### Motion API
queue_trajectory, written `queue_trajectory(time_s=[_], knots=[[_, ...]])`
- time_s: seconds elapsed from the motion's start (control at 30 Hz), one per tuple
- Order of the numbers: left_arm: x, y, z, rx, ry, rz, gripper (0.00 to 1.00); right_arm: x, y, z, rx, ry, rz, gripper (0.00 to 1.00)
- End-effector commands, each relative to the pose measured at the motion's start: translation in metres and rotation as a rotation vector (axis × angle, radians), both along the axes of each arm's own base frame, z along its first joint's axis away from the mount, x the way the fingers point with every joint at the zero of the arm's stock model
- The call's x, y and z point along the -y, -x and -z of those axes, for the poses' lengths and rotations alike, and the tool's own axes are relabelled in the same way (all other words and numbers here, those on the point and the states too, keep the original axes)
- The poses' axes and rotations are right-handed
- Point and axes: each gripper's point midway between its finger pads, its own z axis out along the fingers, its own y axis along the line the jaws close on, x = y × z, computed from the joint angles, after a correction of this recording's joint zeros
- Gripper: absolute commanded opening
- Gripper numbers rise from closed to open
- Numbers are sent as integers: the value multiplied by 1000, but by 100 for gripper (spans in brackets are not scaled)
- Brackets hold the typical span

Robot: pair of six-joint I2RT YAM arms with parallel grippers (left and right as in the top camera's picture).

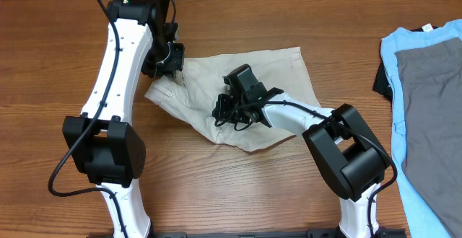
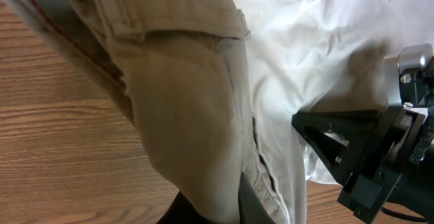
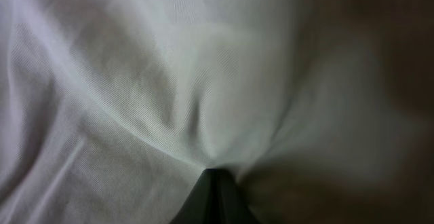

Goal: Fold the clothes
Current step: 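Lift the right end with the right gripper and fold it leftward, then lay the folded right end over the left half with the right gripper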

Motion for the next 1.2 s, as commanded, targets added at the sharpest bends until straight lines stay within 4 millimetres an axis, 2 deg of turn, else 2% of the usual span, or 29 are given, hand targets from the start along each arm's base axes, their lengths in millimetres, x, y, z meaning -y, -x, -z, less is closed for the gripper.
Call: queue_trajectory(time_s=[0.0, 0.17, 0.23, 0.3, 0.4, 0.43, 0.67, 0.77, 0.83, 0.93, 1.07, 1.17], knots=[[5, -3, -19, 59, 0, 32, 4, -3, -3, -3, 21, -7, -48, 4], [4, -3, -19, 60, -2, 32, 4, 1, -26, -63, 124, -37, -69, 4], [4, -3, -19, 59, -2, 31, 4, 11, -41, -84, 179, -25, -48, 4], [4, -3, -19, 59, -2, 31, 4, 21, -52, -85, 199, 0, -9, 4], [4, -3, -19, 60, -1, 31, 4, 31, -58, -71, 181, 35, 17, 4], [4, -3, -19, 60, -1, 31, 4, 33, -58, -60, 163, 46, 19, 4], [5, -3, -19, 60, 2, 33, 4, 24, -54, -4, 97, 75, -3, 4], [5, -4, -19, 64, 2, 32, 4, 21, -51, 8, 87, 83, -13, 4], [5, -4, -19, 65, 3, 32, 4, 20, -51, 7, 91, 83, -16, 4], [5, -4, -19, 65, 3, 32, 4, 22, -59, -9, 99, 70, -7, 4], [5, -4, -19, 65, 3, 32, 4, 27, -83, -55, 153, 52, 13, 4], [5, -4, -19, 65, 3, 32, 4, 28, -100, -82, 202, 37, 17, 4]])
